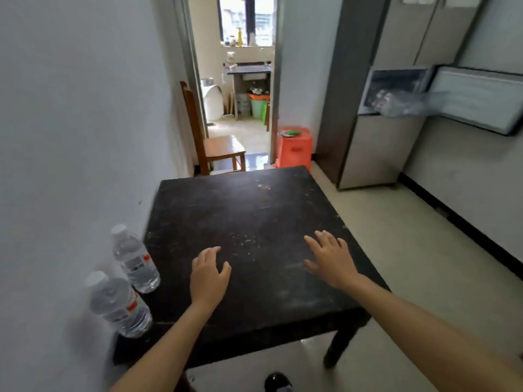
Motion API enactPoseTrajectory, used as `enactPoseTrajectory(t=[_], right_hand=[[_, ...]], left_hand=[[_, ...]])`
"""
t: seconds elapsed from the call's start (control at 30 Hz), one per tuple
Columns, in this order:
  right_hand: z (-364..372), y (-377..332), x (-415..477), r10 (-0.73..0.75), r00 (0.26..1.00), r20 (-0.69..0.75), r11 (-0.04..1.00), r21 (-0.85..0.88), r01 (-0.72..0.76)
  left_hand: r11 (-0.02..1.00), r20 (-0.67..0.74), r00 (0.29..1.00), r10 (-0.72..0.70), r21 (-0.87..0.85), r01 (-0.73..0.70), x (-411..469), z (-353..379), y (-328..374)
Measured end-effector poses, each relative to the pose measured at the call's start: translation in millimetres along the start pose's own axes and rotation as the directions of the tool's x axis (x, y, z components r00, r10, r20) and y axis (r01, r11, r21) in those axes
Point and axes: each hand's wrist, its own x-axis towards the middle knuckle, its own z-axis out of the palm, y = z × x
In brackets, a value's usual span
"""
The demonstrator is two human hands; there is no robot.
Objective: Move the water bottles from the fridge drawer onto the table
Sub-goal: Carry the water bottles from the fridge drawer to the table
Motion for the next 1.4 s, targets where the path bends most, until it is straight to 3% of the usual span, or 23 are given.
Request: enactPoseTrajectory(t=[0.23,0.33,0.5,0.63,0.8,1.07,1.4], right_hand=[[-9.9,71.9,-169.7,0.275,0.955,-0.108,0.954,-0.090,-0.284],[-18.2,103.7,-234.8,0.405,0.909,-0.098,0.913,0.002,-0.407],[-23.9,170.5,-339.1,0.543,0.832,-0.113,0.838,0.005,-0.546],[-33.2,231.8,-411.3,0.606,0.779,-0.161,0.790,0.011,-0.613],[-44.8,298.6,-486.4,0.655,0.730,-0.194,0.746,0.018,-0.665],[-55.2,375.1,-521.7,0.627,0.733,-0.265,0.768,0.054,-0.638],[-46.8,477.2,-457.9,0.580,0.801,-0.147,0.807,-0.031,-0.590]], left_hand=[[0.956,0.177,0.947,0.267,-0.174,-0.236,-63.1,26.7,73.5],[0.909,0.211,0.900,0.382,-0.259,-0.325,-94.3,39.7,118.2],[0.795,0.215,0.791,0.572,-0.382,-0.471,-155.1,66.4,202.6],[0.751,0.232,0.733,0.640,-0.393,-0.531,-207.5,92.7,270.0],[0.672,0.279,0.611,0.740,-0.321,-0.667,-268.0,129.3,334.1],[0.685,0.337,0.602,0.724,-0.260,-0.680,-300.9,172.4,396.6],[0.783,0.289,0.728,0.621,-0.214,-0.584,-249.6,240.6,431.4]])
